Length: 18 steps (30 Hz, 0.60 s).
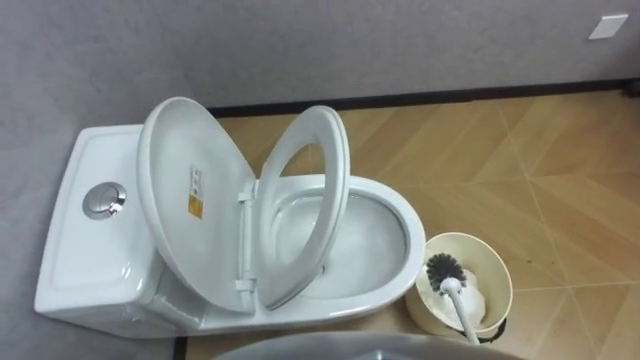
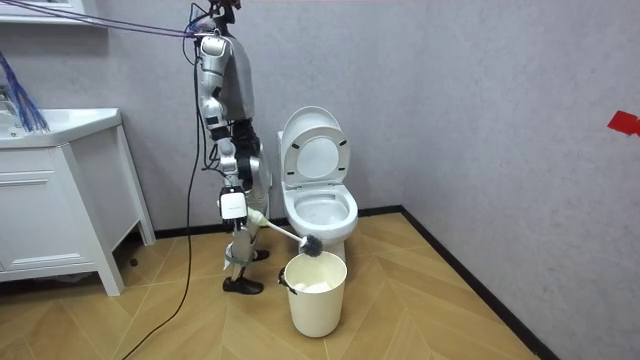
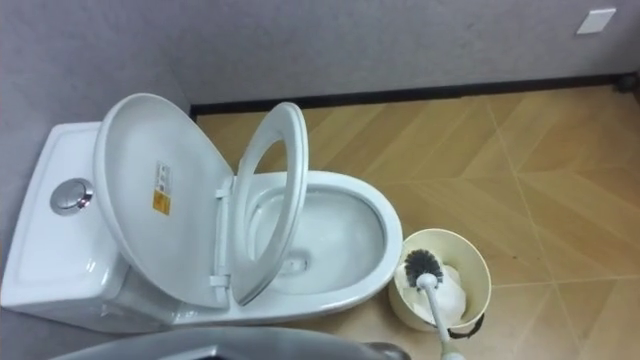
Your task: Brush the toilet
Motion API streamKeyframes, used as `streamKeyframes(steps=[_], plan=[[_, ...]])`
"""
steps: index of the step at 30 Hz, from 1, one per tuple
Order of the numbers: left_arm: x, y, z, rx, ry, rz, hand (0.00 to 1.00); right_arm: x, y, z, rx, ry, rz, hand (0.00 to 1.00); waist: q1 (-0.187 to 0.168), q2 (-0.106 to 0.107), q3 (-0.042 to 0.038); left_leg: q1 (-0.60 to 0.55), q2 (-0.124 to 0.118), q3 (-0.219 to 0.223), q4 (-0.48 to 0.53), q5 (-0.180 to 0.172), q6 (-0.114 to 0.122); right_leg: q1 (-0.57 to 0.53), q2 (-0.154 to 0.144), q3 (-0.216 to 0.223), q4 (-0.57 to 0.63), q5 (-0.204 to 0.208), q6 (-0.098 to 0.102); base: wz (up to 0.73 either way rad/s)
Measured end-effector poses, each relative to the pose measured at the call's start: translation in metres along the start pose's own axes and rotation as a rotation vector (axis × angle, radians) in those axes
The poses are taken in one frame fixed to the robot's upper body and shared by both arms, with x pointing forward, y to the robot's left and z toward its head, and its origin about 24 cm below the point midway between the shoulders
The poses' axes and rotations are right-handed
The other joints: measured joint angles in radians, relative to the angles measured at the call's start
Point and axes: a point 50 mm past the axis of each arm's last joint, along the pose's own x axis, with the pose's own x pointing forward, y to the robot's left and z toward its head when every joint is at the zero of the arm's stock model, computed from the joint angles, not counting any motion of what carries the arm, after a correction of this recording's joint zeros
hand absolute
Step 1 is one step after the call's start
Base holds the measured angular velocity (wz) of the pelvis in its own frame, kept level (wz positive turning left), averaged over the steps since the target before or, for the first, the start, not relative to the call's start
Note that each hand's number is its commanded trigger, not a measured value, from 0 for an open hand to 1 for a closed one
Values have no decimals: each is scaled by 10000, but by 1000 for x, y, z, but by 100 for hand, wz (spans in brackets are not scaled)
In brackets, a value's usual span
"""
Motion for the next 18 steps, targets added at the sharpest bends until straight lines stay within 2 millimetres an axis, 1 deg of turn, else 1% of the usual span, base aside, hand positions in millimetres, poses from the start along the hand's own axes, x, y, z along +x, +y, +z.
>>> streamKeyframes(steps=[4, 8, 13, 18], plan=[[0, -3, 0, 155, -32, -181, 0, 0, 0, 8, -78, -29, 309, 0, 2, -15, -1, 6, -9, 1, 8, 0, 0, -4, -13, 20, -9, 0, 1, -1], [-1, -4, 1, 556, 3, -162, 0, 1, 0, 10, -76, -64, 459, 0, 9, -42, -2, 14, -12, -17, 7, 0, 0, -5, -10, 56, -19, -2, 0, -2], [-2, -9, 4, 955, -88, -394, 0, 0, 4, 10, -261, 81, 827, 0, 7, -141, -1, 11, -15, -27, -23, 0, 0, 6, 1, 73, -92, 0, -1, 0], [-3, -15, 5, 1195, -143, -558, 0, -1, 9, 8, -485, 254, 1141, 0, 32, -154, -1, 48, -10, -31, -75, 0, 0, 37, 68, 87, -174, 50, -13, -3]])
